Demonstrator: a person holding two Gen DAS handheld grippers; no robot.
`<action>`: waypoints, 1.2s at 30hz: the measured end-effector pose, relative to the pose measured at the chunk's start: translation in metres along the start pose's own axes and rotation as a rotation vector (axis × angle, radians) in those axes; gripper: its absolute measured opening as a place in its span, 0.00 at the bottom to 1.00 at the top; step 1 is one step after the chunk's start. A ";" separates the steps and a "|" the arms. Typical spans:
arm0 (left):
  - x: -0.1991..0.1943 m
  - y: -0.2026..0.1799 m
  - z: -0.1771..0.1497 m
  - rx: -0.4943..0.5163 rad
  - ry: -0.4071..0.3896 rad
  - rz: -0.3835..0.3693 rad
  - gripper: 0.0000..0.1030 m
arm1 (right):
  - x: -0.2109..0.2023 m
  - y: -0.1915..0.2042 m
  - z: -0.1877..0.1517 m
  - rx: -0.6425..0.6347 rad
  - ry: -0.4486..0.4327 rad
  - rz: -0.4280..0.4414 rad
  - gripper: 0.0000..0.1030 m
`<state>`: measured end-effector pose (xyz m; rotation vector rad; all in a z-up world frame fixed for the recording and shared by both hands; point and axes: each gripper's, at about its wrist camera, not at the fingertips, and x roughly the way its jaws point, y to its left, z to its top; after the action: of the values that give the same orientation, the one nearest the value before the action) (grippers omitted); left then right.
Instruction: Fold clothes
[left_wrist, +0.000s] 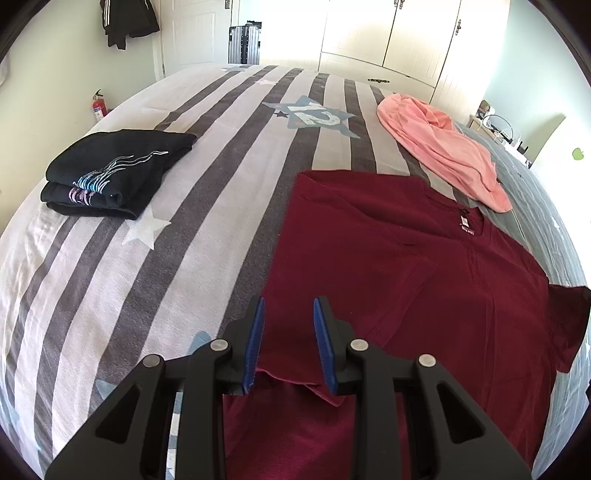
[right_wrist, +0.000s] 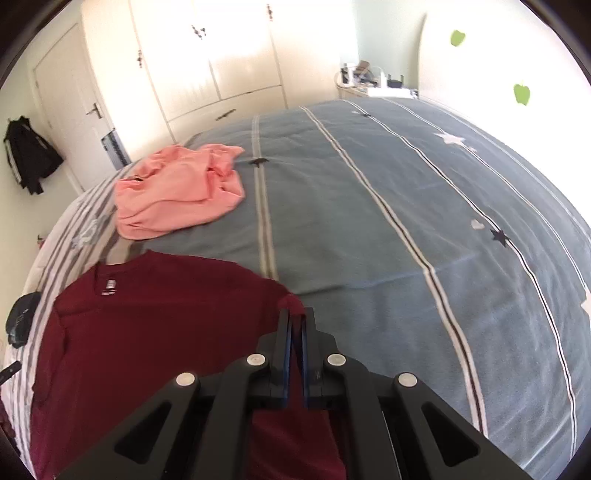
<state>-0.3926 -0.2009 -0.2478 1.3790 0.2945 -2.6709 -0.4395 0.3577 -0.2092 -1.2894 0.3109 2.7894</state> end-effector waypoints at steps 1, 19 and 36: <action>-0.002 0.004 0.002 -0.001 -0.002 -0.003 0.24 | -0.003 0.018 0.005 -0.015 -0.006 0.027 0.04; -0.018 0.033 -0.002 0.014 -0.004 -0.052 0.31 | 0.016 0.113 -0.040 -0.011 0.066 0.049 0.41; -0.007 0.008 -0.018 0.013 0.024 -0.061 0.31 | 0.005 0.086 -0.157 -0.059 0.240 0.045 0.40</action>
<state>-0.3725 -0.2039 -0.2534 1.4292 0.3274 -2.7114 -0.3363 0.2413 -0.2983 -1.6552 0.2723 2.7000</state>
